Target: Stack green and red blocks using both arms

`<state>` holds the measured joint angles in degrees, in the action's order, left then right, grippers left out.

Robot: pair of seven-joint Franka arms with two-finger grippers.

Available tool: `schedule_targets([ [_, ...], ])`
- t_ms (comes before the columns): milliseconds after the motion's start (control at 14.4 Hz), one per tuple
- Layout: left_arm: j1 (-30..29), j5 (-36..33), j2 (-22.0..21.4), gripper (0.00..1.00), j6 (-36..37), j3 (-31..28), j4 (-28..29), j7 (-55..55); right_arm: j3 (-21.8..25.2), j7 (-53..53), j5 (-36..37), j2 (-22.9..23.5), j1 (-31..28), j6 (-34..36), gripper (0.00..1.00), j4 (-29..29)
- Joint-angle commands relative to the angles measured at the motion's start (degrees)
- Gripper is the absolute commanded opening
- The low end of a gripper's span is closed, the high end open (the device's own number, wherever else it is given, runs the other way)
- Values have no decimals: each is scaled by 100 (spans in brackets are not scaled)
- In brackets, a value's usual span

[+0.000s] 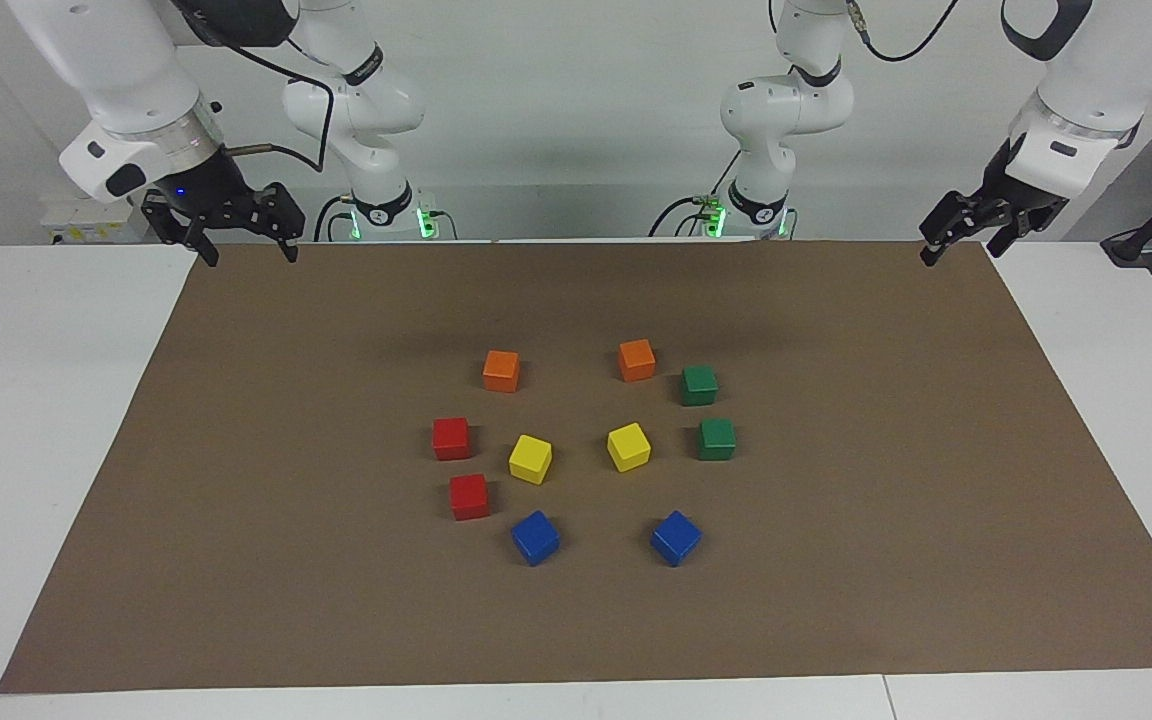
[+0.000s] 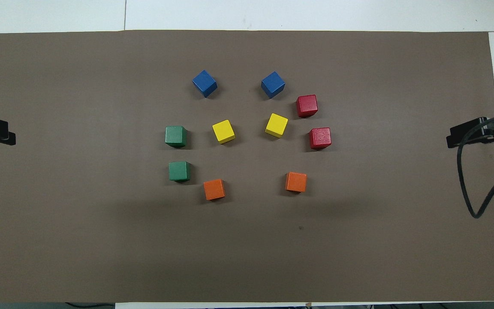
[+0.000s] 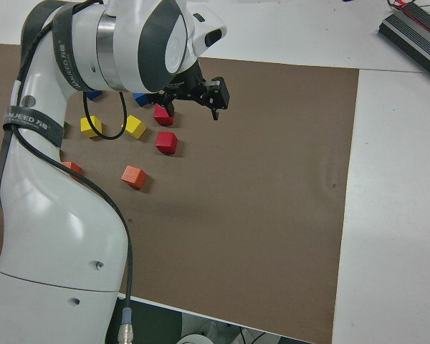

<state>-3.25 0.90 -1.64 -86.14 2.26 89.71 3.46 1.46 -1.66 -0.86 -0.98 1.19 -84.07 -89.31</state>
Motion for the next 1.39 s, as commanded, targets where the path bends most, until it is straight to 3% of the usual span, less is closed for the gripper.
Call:
schedule_targets([
  [0,-35,-90,41,100,-35,47,-86,-56,-23,-36,-11,19,-58,-12,100,19],
  [208,-44,-107,32,100,-43,38,-77,-152,-23,-28,-11,10,-41,-56,100,1],
  [416,-9,-107,15,100,-35,29,-24,-179,-85,610,-11,10,274,-599,100,-280],
  [763,-44,-98,-3,100,-35,38,37,-188,-94,1192,-20,668,846,-1741,100,-517],
  [1110,-35,-98,-126,100,-35,38,231,-126,-85,1598,-11,1248,1208,-3605,100,-1334],
  [1318,-35,-98,-126,100,-43,46,248,-222,-85,1607,-11,1503,1356,-3888,100,-1335],
])
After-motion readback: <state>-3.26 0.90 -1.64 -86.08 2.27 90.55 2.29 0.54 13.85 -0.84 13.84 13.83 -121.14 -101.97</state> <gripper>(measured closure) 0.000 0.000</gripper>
